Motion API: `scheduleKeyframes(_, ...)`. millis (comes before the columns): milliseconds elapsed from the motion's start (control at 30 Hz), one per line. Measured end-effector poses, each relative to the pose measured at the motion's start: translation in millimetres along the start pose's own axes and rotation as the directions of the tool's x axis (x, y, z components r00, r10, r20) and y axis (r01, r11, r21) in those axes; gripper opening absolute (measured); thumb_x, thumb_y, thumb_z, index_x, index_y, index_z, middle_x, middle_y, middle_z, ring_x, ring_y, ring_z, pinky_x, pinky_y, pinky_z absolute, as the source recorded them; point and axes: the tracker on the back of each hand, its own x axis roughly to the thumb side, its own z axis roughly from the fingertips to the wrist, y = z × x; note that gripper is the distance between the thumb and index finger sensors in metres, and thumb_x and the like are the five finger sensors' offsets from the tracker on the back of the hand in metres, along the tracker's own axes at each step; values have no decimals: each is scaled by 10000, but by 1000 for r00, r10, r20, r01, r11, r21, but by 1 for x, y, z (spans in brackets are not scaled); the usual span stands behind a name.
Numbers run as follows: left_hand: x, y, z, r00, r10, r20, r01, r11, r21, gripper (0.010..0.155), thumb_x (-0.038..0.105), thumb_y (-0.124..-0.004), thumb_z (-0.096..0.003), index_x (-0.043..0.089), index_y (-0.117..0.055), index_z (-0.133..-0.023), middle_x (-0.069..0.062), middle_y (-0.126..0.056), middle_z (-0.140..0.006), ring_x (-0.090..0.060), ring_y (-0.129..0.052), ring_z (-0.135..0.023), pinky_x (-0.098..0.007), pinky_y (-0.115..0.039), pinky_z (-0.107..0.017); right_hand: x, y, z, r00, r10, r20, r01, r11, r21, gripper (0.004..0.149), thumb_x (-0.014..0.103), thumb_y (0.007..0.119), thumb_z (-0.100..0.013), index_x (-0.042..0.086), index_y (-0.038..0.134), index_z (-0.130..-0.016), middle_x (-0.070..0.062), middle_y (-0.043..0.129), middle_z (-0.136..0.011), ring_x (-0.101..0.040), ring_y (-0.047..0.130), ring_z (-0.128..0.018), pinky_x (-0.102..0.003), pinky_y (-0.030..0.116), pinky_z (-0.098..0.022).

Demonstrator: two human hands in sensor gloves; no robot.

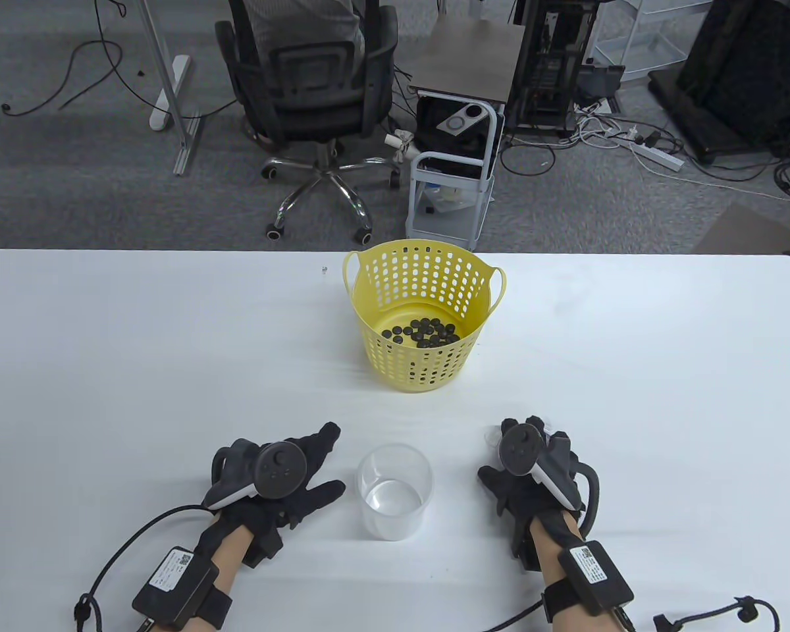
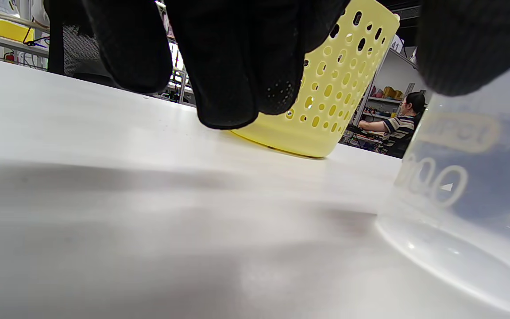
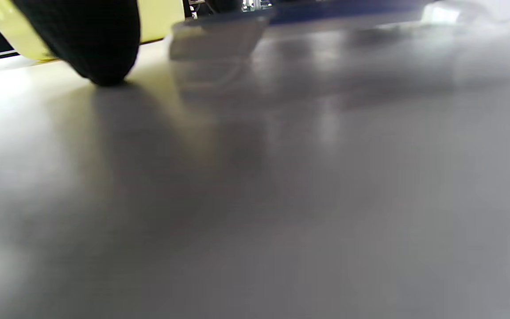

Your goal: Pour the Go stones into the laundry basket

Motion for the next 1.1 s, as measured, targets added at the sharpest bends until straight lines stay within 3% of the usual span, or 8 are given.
scheduleKeyframes(100, 0, -1, 1, 1000, -12, -2, 12, 1000, -1, 891, 711, -808, -381, 323, -426, -1086, 79, -757, -1109, -218, -925, -933, -543, -735, -680, -2, -2, 0, 1000, -7, -19, 7, 1000, -8, 859, 593, 860, -419, 225, 459, -1084, -249, 356, -1160, -605, 447, -978, -674, 513, -686)
scheduleKeyframes(167, 0, -1, 1, 1000, -14, -6, 14, 1000, -4, 892, 711, -807, -381, 322, -424, -1086, 78, -756, -1109, -218, -924, -933, -543, -735, -680, -4, -3, -1, 999, -16, -34, 16, 1000, -19, 859, 599, 880, -398, 247, 488, -1076, -213, 395, -1161, -674, 487, -938, -683, 540, -668)
scheduleKeyframes(500, -6, -4, 1, 999, 2, -35, -2, 1000, -18, 890, 714, -803, -382, 324, -424, -1086, 77, -757, -1109, -219, -925, -933, -543, -734, -680, -7, -8, -3, 995, -95, 12, 95, 993, -63, 938, 575, 978, -355, 239, 471, -1069, -162, 439, -1146, -663, 541, -924, -719, 512, -680)
scheduleKeyframes(767, -5, -5, -1, 999, -2, -32, 1, 1000, -28, 886, 716, -802, -382, 328, -430, -1087, 81, -760, -1109, -220, -923, -935, -544, -732, -682, 15, -40, 22, 941, -202, 271, 267, 936, -230, 975, 670, 972, -303, 196, 555, -1046, -162, 594, -1077, -655, 683, -838, -711, 636, -596)
scheduleKeyframes(933, -4, -5, -2, 999, 1, -38, -2, 999, -35, 885, 719, -799, -382, 330, -433, -1088, 81, -762, -1108, -221, -923, -935, -545, -731, -683, 34, -60, 44, 859, -286, 425, 419, 869, -263, 970, 699, 981, -285, 184, 623, -1024, -173, 639, -1052, -645, 729, -806, -680, 685, -563)
scheduleKeyframes(1100, -3, -5, -3, 999, -4, -44, 2, 999, -47, 883, 721, -796, -383, 332, -436, -1089, 80, -763, -1109, -220, -923, -936, -546, -729, -685, 54, -71, 62, 800, -284, 528, 468, 846, -254, 924, 716, 980, -282, 185, 704, -986, -176, 669, -1039, -636, 758, -793, -670, 706, -551)
